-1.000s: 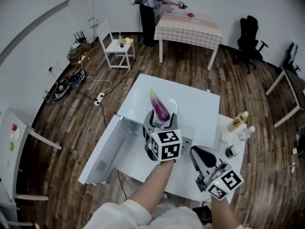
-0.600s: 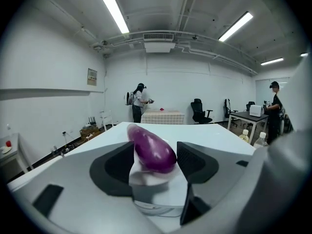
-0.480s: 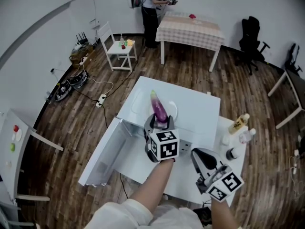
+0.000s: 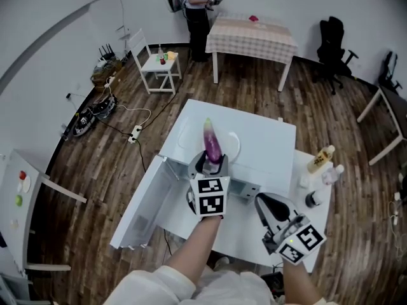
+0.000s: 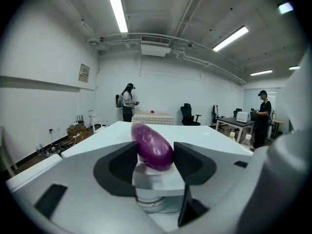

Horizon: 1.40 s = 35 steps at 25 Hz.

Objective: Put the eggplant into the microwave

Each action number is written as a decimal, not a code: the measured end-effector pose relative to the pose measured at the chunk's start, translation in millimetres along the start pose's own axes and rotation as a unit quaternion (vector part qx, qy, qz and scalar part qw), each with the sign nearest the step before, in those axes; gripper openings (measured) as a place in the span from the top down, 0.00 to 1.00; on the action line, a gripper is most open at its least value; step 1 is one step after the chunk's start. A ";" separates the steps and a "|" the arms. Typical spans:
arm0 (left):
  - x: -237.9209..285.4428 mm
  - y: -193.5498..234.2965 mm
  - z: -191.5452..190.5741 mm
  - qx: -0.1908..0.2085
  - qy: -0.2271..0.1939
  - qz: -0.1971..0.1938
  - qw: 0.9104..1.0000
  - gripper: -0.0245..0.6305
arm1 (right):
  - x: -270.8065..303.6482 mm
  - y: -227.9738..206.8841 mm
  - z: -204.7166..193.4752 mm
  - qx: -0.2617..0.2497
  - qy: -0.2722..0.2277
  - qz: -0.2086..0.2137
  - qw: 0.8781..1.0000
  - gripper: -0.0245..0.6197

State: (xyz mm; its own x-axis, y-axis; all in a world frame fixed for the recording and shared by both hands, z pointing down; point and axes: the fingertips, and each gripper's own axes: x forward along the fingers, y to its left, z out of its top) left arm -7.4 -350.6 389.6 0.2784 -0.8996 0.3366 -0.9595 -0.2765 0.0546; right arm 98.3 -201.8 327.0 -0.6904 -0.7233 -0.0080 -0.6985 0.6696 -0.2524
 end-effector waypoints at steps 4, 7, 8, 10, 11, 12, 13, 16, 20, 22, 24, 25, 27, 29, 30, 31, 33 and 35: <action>-11.4 3.1 0.7 -0.012 -0.010 -0.049 0.999 0.61 | 7.7 8.0 -2.6 0.000 0.002 -0.001 1.000 0.91; -17.0 4.1 0.8 -0.010 -0.003 -0.090 0.996 0.61 | 13.7 15.0 -6.7 0.003 0.004 -0.002 1.000 0.91; -18.0 4.3 0.4 -0.007 0.002 -0.102 0.995 0.61 | 15.4 16.8 -8.2 0.005 0.003 -0.003 1.000 0.91; -19.9 4.7 0.5 0.000 0.009 -0.124 0.992 0.61 | 18.8 19.9 -10.8 0.007 0.002 -0.006 1.000 0.91; -21.3 4.6 1.0 0.007 0.009 -0.135 0.991 0.61 | 20.3 21.0 -11.9 0.007 0.001 -0.008 1.000 0.91; -23.3 4.0 1.7 0.017 0.008 -0.145 0.989 0.61 | 21.7 21.9 -12.8 0.008 0.001 -0.010 1.000 0.91; -25.9 3.0 2.4 0.030 0.005 -0.156 0.987 0.61 | 22.9 22.5 -13.5 0.008 0.000 -0.013 1.000 0.91; -35.1 -0.9 4.0 0.060 -0.007 -0.186 0.981 0.61 | 24.7 22.0 -15.3 0.010 -0.001 -0.024 1.000 0.91; -49.5 -2.4 5.4 0.069 -0.033 -0.216 0.973 0.61 | 25.6 20.1 -18.9 0.010 -0.001 -0.041 0.999 0.91; -58.9 -2.9 6.9 0.071 -0.048 -0.229 0.970 0.61 | 26.9 20.3 -21.6 0.006 0.001 -0.046 0.999 0.91; -69.3 -4.5 6.9 0.072 -0.063 -0.243 0.965 0.61 | 28.6 21.1 -25.2 -0.001 0.005 -0.050 0.999 0.91; -74.8 -5.2 6.0 0.072 -0.069 -0.249 0.963 0.61 | 29.5 22.0 -26.9 -0.004 0.006 -0.052 0.999 0.91; -85.7 -5.0 2.4 0.072 -0.079 -0.260 0.960 0.61 | 31.9 24.7 -30.4 -0.008 0.007 -0.054 0.998 0.91; -96.4 -4.3 -1.8 0.070 -0.084 -0.269 0.957 0.61 | 34.7 28.5 -33.7 -0.011 0.009 -0.054 0.998 0.91; -101.5 -4.6 -3.8 0.069 -0.087 -0.275 0.955 0.61 | 35.9 30.7 -35.2 -0.012 0.010 -0.054 0.998 0.91; -106.4 -5.1 -6.0 0.069 -0.089 -0.280 0.953 0.61 | 36.9 32.9 -36.6 -0.013 0.011 -0.055 0.998 0.91; -115.4 -5.1 -10.5 0.070 -0.089 -0.288 0.951 0.61 | 38.6 36.7 -38.7 -0.016 0.012 -0.056 0.998 0.91; -123.7 -3.2 -13.2 0.068 -0.088 -0.292 0.950 0.61 | 41.2 40.4 -39.1 -0.019 0.012 -0.056 0.998 0.91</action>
State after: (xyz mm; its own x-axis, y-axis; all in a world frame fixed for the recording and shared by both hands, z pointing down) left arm -39.4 -234.0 360.3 0.7766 -0.6179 0.1230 -0.6272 -0.7768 0.0570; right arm 34.2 -198.0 354.3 -0.6111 -0.7904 0.0420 -0.7783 0.5904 -0.2137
